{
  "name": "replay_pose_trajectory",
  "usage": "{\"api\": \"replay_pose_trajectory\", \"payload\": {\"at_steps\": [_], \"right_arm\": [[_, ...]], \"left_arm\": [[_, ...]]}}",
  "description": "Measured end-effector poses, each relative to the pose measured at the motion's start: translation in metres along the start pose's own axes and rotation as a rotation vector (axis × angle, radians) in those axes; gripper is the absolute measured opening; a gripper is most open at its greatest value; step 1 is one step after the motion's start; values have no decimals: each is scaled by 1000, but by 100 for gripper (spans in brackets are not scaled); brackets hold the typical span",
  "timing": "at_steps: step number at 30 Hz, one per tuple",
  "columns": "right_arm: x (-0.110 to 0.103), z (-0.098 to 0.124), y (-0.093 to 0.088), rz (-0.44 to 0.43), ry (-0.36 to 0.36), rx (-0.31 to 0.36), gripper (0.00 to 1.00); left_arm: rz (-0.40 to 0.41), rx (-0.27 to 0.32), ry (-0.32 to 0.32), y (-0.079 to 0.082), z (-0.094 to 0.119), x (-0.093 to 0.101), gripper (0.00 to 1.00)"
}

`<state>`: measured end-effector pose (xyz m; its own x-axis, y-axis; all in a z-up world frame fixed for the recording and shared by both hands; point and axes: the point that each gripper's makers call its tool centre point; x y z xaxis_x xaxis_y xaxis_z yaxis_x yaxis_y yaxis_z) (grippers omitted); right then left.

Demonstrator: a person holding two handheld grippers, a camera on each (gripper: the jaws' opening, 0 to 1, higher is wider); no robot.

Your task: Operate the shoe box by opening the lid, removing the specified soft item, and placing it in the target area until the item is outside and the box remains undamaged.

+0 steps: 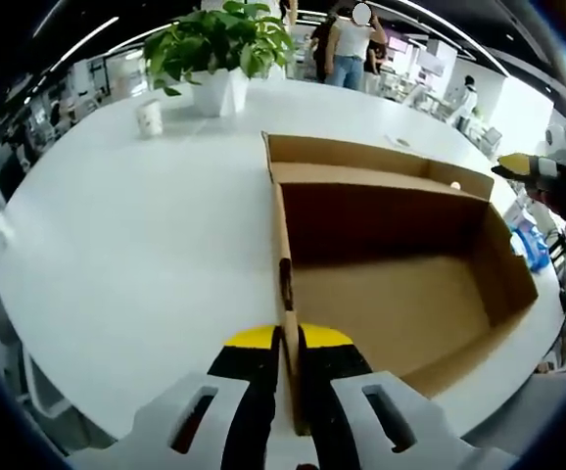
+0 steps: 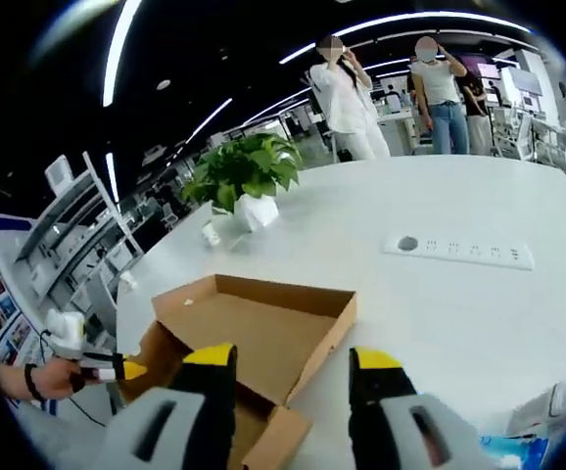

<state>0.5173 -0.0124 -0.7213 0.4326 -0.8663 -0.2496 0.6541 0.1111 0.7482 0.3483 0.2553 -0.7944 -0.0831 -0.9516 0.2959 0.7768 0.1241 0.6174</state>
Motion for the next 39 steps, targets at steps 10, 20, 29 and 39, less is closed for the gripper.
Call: {"api": "replay_pose_trajectory", "payload": {"at_steps": [10,20,29,39], "right_arm": [[3,-29,-2,-23,-3,-33,43],[12,-64,4,-26,-16,-55,42],[18,-87,0,-38,-30,-81,41],[26,-105,-3,-61,-55,-112,38]], "left_arm": [[13,5,-3,0,0,0,5],[11,7,0,0,-1,-1,5],[29,12,-3,1,-5,-5,5],[28,15,-5,2,-10,-12,5]]}}
Point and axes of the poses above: the point that each gripper's makers call its tool centre point, and the gripper's own axes: z roughly backward along the fingers, x roughly to its right, y roughly out of its top, and after that the axes turned 14 degrees about -y, right-handed
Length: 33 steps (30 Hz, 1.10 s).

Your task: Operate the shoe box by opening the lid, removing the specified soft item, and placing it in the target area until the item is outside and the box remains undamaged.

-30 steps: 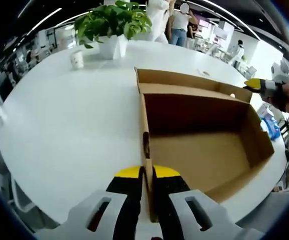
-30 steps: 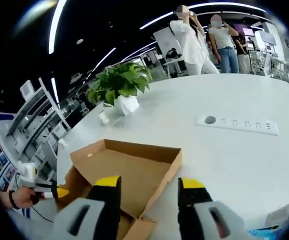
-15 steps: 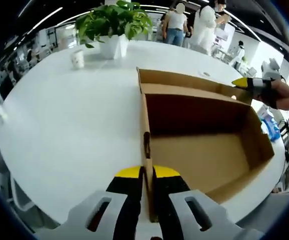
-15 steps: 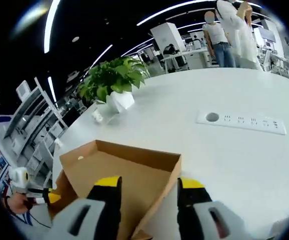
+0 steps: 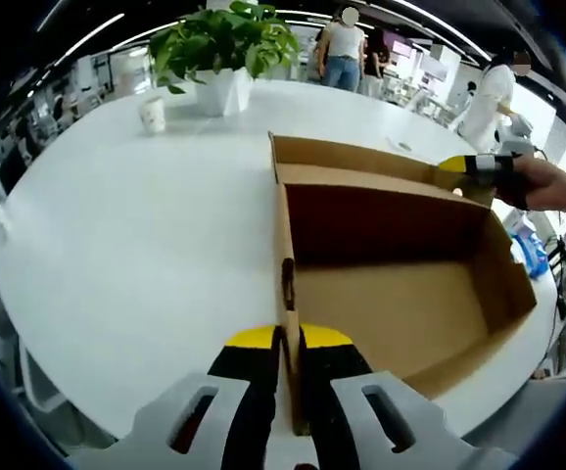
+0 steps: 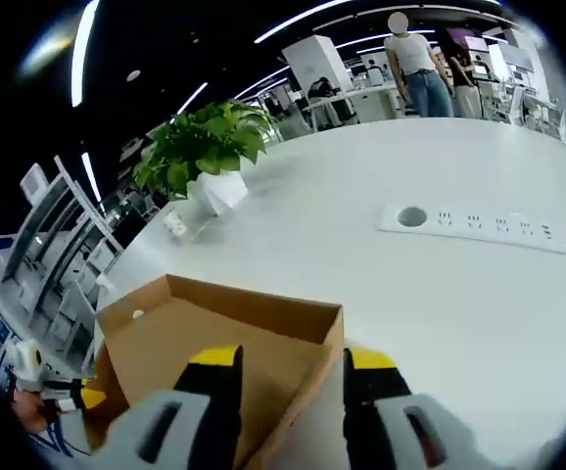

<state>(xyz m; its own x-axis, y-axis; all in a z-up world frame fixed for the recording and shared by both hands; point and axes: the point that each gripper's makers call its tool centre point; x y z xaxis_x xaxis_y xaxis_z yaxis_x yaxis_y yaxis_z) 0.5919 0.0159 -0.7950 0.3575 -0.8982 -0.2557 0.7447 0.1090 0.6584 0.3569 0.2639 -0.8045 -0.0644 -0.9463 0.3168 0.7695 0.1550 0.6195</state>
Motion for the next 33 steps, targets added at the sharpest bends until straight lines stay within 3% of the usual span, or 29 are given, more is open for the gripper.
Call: {"api": "replay_pose_trajectory", "payload": {"at_steps": [16,18,20,33], "right_arm": [[7,-20,-4,6,-61,-67,25],[13,-18,-6,-56,-109,-83,19],[14,-19,-5,-95,-110,-86,16],[20,-18,0,-50,-180,-85,7]], "left_arm": [[2,3,1,-1,1,2,5],[0,3,2,-1,1,2,5],[3,3,0,-1,1,2,5],[-1,-1,0,-2,1,3,5]]}}
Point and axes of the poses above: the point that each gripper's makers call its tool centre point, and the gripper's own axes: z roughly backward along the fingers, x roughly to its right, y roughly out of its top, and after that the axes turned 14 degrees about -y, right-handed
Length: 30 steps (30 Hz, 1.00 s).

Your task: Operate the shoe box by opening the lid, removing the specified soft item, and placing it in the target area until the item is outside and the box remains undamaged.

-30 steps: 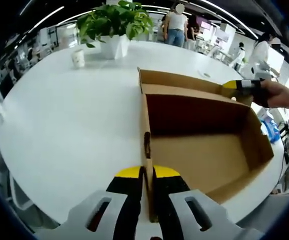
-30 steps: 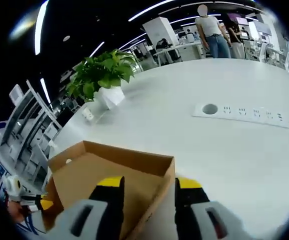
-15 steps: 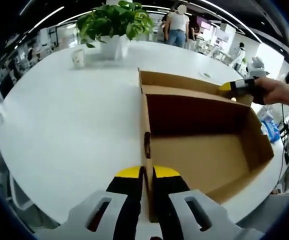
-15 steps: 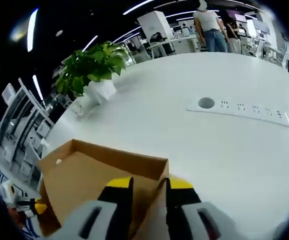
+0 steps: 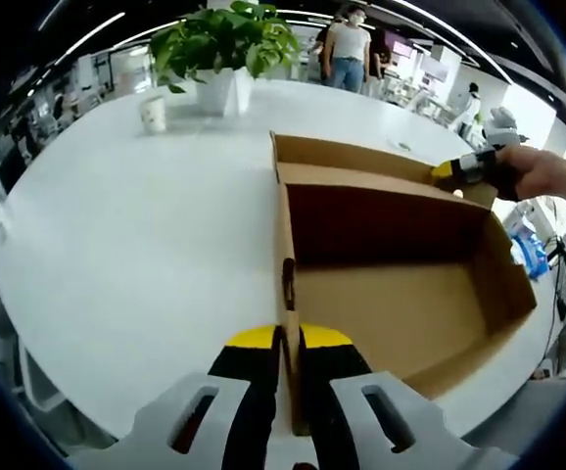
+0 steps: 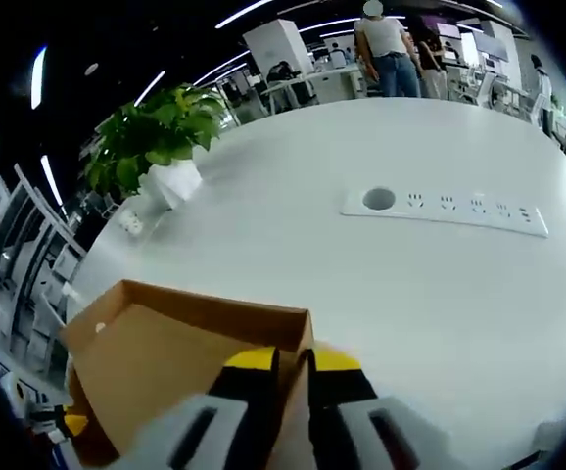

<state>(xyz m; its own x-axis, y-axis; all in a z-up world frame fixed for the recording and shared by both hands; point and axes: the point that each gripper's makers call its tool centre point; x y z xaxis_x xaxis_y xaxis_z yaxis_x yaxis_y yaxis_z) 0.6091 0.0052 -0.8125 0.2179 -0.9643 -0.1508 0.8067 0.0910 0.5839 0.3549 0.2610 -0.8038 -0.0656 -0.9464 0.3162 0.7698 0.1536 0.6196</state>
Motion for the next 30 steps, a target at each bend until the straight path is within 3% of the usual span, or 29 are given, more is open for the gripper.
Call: {"api": "replay_pose_trajectory", "payload": {"at_steps": [30], "right_arm": [[2,42,27,28,-13,96,0]], "left_arm": [[-15,-4,10,0,2,3,4]]}}
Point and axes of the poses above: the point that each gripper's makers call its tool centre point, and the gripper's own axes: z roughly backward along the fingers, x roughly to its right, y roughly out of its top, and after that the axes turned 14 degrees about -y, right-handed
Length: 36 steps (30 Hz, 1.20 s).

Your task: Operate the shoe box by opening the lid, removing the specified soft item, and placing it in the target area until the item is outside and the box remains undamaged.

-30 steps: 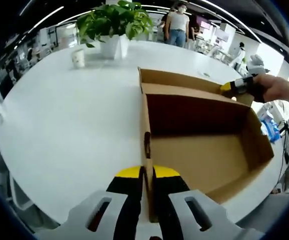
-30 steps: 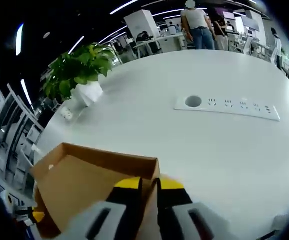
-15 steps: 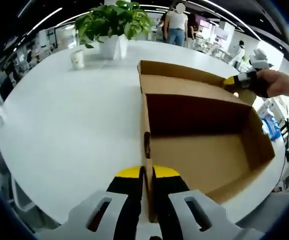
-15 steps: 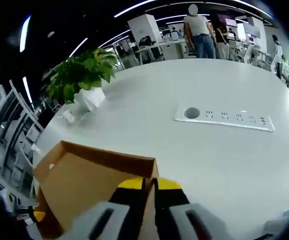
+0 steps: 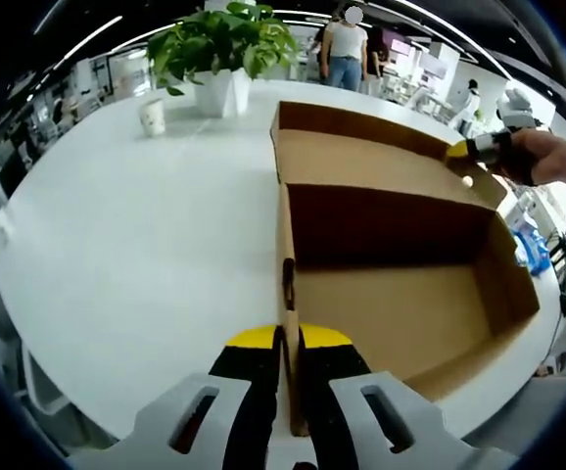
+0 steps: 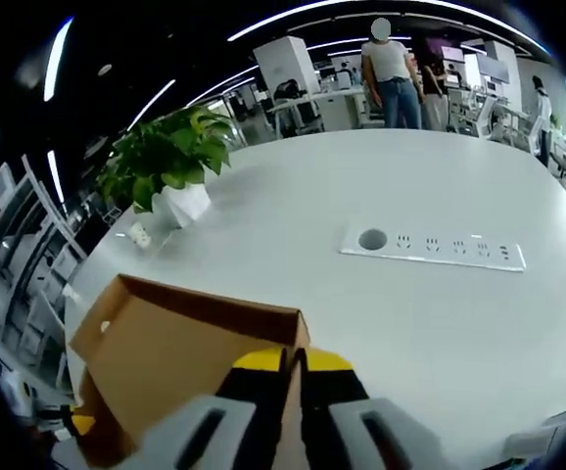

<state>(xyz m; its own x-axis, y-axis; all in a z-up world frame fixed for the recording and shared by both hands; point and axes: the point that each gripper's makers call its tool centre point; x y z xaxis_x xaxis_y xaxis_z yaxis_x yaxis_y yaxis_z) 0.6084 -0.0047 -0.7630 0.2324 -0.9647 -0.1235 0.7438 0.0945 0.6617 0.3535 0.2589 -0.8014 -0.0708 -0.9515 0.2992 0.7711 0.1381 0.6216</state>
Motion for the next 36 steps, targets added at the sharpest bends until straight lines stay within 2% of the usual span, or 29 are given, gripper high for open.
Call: {"api": "replay_pose_trajectory", "payload": {"at_steps": [20,36], "right_arm": [[-11,44,28,20,27,98,0],[-15,70,36,38,44,137,0]], "left_arm": [[-3,-1,9,0,0,0,4],[-4,1,11,0,1,1,4]]}}
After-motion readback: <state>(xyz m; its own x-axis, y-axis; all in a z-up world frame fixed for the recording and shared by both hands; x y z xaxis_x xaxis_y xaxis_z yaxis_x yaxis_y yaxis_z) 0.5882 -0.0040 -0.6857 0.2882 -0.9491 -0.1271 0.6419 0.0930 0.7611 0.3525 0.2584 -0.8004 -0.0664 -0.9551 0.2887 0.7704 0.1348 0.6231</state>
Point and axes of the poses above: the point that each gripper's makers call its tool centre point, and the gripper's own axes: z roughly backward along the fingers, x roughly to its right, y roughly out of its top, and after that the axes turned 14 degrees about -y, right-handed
